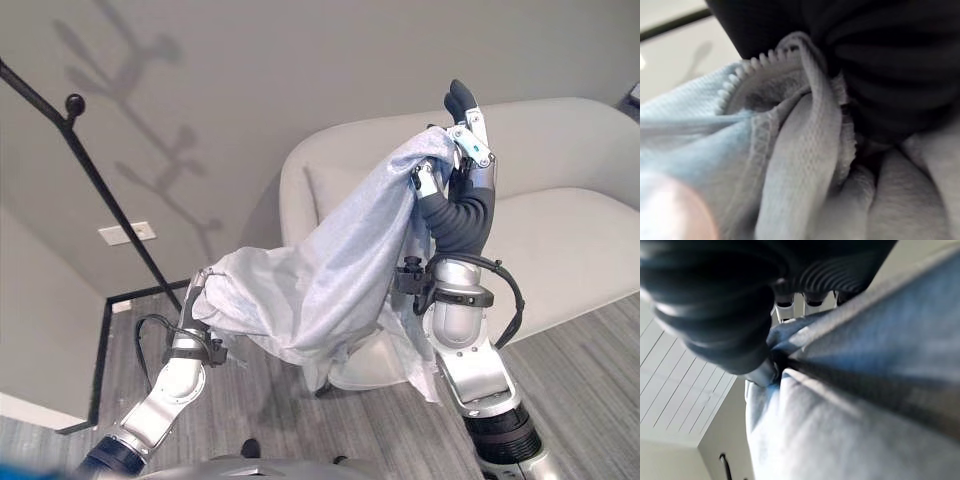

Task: Hang the clothes on the sofa on the clothes rack.

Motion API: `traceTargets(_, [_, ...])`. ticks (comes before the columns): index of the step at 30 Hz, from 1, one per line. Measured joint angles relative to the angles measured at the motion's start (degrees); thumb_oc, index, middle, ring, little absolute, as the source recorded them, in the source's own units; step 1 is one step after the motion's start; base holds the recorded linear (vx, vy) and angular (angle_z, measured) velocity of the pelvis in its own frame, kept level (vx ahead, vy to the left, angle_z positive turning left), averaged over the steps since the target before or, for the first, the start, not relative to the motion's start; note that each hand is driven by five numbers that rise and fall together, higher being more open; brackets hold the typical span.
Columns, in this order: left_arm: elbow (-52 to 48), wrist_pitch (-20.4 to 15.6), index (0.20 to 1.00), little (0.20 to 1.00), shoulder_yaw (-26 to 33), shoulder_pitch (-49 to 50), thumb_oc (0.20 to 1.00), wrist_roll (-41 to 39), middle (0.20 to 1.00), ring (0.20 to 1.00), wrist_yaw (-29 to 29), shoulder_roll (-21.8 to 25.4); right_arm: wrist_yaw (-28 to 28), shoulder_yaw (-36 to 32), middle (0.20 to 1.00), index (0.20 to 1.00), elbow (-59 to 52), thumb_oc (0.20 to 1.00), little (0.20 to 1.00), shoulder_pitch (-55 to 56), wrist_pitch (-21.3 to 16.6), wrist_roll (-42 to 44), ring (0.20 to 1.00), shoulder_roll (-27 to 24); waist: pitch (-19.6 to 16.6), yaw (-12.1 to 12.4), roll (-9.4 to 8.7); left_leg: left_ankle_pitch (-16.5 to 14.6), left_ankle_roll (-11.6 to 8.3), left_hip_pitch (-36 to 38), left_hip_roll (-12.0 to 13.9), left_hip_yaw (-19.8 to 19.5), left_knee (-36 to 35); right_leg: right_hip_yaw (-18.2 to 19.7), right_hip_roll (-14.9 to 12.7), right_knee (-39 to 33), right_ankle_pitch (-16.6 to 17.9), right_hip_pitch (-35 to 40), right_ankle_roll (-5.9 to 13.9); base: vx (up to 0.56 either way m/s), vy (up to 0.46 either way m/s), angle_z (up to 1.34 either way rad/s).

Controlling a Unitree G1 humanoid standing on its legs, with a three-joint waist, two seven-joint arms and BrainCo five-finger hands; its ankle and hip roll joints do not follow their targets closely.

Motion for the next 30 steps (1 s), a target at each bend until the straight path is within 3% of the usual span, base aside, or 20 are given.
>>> traceTargets(1, [-0.04,0.08,0.200,0.200,1.40,-0.47,0.200,0.41,0.200,0.200,0.51,2.64,0.02,-0.05,0.200,0.200,1.56,0.200,0.200,0.07,0.12,0.09,0.200,0.62,0.13,-0.21,-3.40,0.55,1.38,-1.36,0.05,-0.94,3.70,-0.19,-3.05,-1.73,1.92,-0.10,-1.14,0.10,0.269,-0.15])
traceTargets(2, [0.09,0.01,0.200,0.200,2.77,-1.05,0.200,0.50,0.200,0.200,1.05,3.56,-0.16,-0.43,0.200,0.200,1.67,0.200,0.200,0.21,0.33,0.57,0.200,1.17,0.32,-0.73,-5.26,0.42,1.15,-2.52,1.50,-3.43,4.85,-0.32,-4.78,-3.06,3.03,0.06,-0.47,0.14,0.392,-0.01])
traceTargets(4, [0.35,0.03,0.200,0.200,5.25,-3.14,0.200,0.49,0.200,0.200,2.34,3.20,-0.80,-0.76,0.200,0.200,1.75,0.200,0.200,-0.16,0.16,1.84,0.200,1.47,0.02,-1.25,-5.35,0.38,0.43,-3.34,8.93,-6.45,3.70,-0.49,-4.94,-5.65,4.05,0.10,0.64,0.14,0.280,0.03])
traceTargets(5, [0.99,0.04,0.200,0.200,5.61,-4.49,0.200,0.48,0.200,0.200,3.34,2.01,-0.84,-0.64,0.200,0.200,2.27,0.200,0.200,0.19,0.22,2.06,0.200,1.69,-0.60,-1.34,-4.09,0.48,0.61,-2.36,13.28,-7.15,2.12,-0.47,-4.63,-6.26,4.15,0.50,1.87,0.19,0.412,0.06])
traceTargets(7, [1.83,-0.09,0.200,0.200,4.50,-4.34,0.200,0.42,0.200,0.200,3.55,0.15,-0.70,-0.65,0.200,0.200,2.16,0.200,0.200,1.33,0.24,2.31,0.200,1.46,-0.81,-1.62,-3.17,0.48,0.59,-0.12,14.22,-7.03,0.32,0.04,-6.93,-7.05,4.30,2.12,3.98,0.23,0.471,0.18])
traceTargets(9, [1.91,-0.05,0.200,0.200,1.66,-3.91,0.200,0.45,0.200,0.200,3.41,-0.60,-0.65,-0.82,0.200,0.200,2.04,0.200,0.200,1.42,0.14,2.31,0.200,0.85,-1.87,-1.63,0.09,0.17,0.35,1.50,12.66,-6.34,-0.91,-0.75,-7.97,-8.78,5.31,4.02,8.39,0.17,0.388,0.23])
traceTargets(10, [2.03,-0.06,0.200,0.200,0.90,-3.65,0.200,0.51,0.200,0.200,3.26,-0.05,-0.50,-0.72,0.200,0.200,2.57,0.200,0.200,2.70,-0.10,2.24,0.200,3.21,-2.19,-2.22,-1.85,1.25,-6.63,2.76,10.29,-5.78,-2.15,-0.67,-10.96,-9.48,6.20,4.80,9.11,0.20,0.575,0.35])
traceTargets(12, [3.57,0.14,0.200,0.200,-0.98,-3.76,0.200,0.29,0.200,0.200,3.22,1.80,-0.46,-0.36,0.200,0.200,2.15,0.200,0.200,5.22,0.42,2.26,0.200,7.18,-1.94,-1.38,-5.60,0.74,-5.26,2.57,4.50,-5.47,-1.45,0.64,-16.36,-9.79,9.08,5.42,6.46,0.10,0.424,0.37])
traceTargets(13, [4.57,0.16,0.200,0.200,-2.33,-3.85,0.200,0.23,0.200,0.200,3.08,1.97,-0.51,-0.26,0.200,0.200,2.12,0.200,0.200,5.40,0.61,2.24,0.200,8.59,-2.16,-1.03,-6.15,0.06,-4.02,1.89,2.36,-5.83,-0.11,1.49,-18.16,-9.47,11.99,5.27,5.36,0.09,0.483,0.31])
traceTargets(14, [4.44,0.13,0.200,0.200,-4.14,-3.82,0.200,0.24,0.200,0.200,2.76,3.52,-0.47,-0.27,0.200,0.200,2.18,0.200,0.200,4.91,1.07,1.64,0.200,8.77,-1.87,-0.54,-5.73,-0.35,-1.26,2.17,-0.45,-5.18,-0.41,2.39,-20.43,-7.38,17.99,3.37,5.68,0.13,0.549,0.19])
traceTargets(17, [4.12,0.08,0.200,0.200,-4.01,-3.72,0.200,0.24,0.200,0.200,2.13,6.35,-0.60,-0.49,0.200,0.200,2.37,0.200,0.200,4.54,1.99,1.08,0.200,8.93,-1.53,-0.43,-5.01,-1.12,2.64,2.39,-4.00,-3.64,-0.70,5.20,-23.16,-4.96,27.95,-0.25,5.55,0.06,0.371,-0.09])
traceTargets(18, [4.05,0.08,0.200,0.200,-3.50,-3.64,0.200,0.25,0.200,0.200,2.08,6.60,-0.64,-0.41,0.200,0.200,2.56,0.200,0.200,4.57,2.30,1.03,0.200,8.90,-1.16,-0.21,-4.45,-0.65,3.27,3.11,-4.06,-3.18,-1.66,5.14,-23.85,-3.45,27.69,-1.65,5.43,0.01,0.195,-0.23])
traceTargets(19, [3.99,0.13,0.200,0.200,-3.18,-3.60,0.200,0.18,0.200,0.200,2.06,6.78,-0.66,-0.49,0.200,0.200,3.47,0.200,0.200,4.75,2.44,0.97,0.200,8.87,-0.74,-0.87,-3.93,-0.29,4.46,4.55,-5.18,-2.47,-3.06,4.39,-22.65,-1.59,23.74,-2.27,8.42,0.03,0.292,-0.29])
traceTargets(20, [3.28,0.12,0.200,0.200,-2.82,-3.27,0.200,0.11,0.200,0.200,2.16,7.31,-0.69,-0.30,0.200,0.200,3.68,0.200,0.200,4.60,3.12,0.98,0.200,9.21,-0.61,-0.67,-4.13,-0.26,5.22,4.42,-5.65,-1.62,-2.36,3.93,-21.02,-0.35,23.79,-3.37,8.40,0.03,0.191,-0.49])
traceTargets(23, [1.72,0.13,0.200,0.200,-2.43,-2.71,0.200,0.14,0.200,0.200,2.16,7.77,-0.82,-0.45,0.200,0.200,4.03,0.200,0.200,4.15,3.38,0.15,0.200,8.95,-0.36,0.67,-4.06,-0.84,6.32,5.77,-6.93,1.40,-3.51,-2.38,-22.75,-0.81,25.70,-3.83,5.91,0.11,0.222,-0.51])
traceTargets(24, [1.42,0.15,0.200,0.200,-2.14,-2.63,0.200,0.21,0.200,0.200,2.05,7.37,-1.11,-0.50,0.200,0.200,4.09,0.200,0.200,4.23,3.53,-0.87,0.200,8.30,0.54,-0.10,-2.69,0.51,7.96,9.25,-6.73,1.11,-7.92,-4.14,-21.68,1.06,22.09,-3.91,8.89,0.13,0.135,-0.27])
traceTargets(26, [-0.06,0.18,0.200,0.200,-1.16,-2.05,0.200,0.74,0.200,0.200,1.76,7.07,-1.10,-0.50,0.200,0.200,4.18,0.200,0.200,3.73,3.84,-1.71,0.200,6.15,1.20,-0.47,-1.13,0.72,7.98,10.60,-4.68,1.25,-9.12,-1.80,-15.38,2.27,13.97,-3.53,8.46,0.11,0.094,-0.14])
traceTargets(28, [-2.34,0.06,0.200,0.200,0.53,-1.72,0.200,1.43,0.200,0.200,1.72,7.94,-1.18,-0.71,0.200,0.200,4.15,0.200,0.200,1.43,3.90,-3.39,0.200,3.55,1.20,-1.00,-1.15,0.57,7.73,10.78,-3.68,1.81,-9.11,-1.96,-9.60,0.24,10.17,-3.73,7.90,0.10,0.069,-0.23])
traceTargets(29, [-3.25,0.10,0.200,0.200,2.84,-2.35,0.200,2.47,0.200,0.200,1.85,9.01,-1.27,-0.89,0.200,0.200,4.15,0.200,0.200,-3.96,3.57,-3.59,0.200,2.74,1.04,-1.51,-1.39,0.32,7.35,11.01,-2.80,2.81,-9.11,-1.65,-4.01,-5.64,9.55,-3.75,6.82,0.14,0.070,-0.35])
traceTargets(30, [-3.16,0.16,0.200,0.200,3.45,-3.14,0.200,2.81,0.200,0.200,1.96,8.49,-1.77,-0.87,0.200,0.200,4.15,0.200,0.200,-6.13,3.36,-3.60,0.200,1.99,0.92,-1.89,-1.30,0.05,6.92,11.10,-2.43,2.82,-9.16,-1.91,-2.75,-6.80,9.68,-3.54,3.52,0.11,0.046,-0.25])
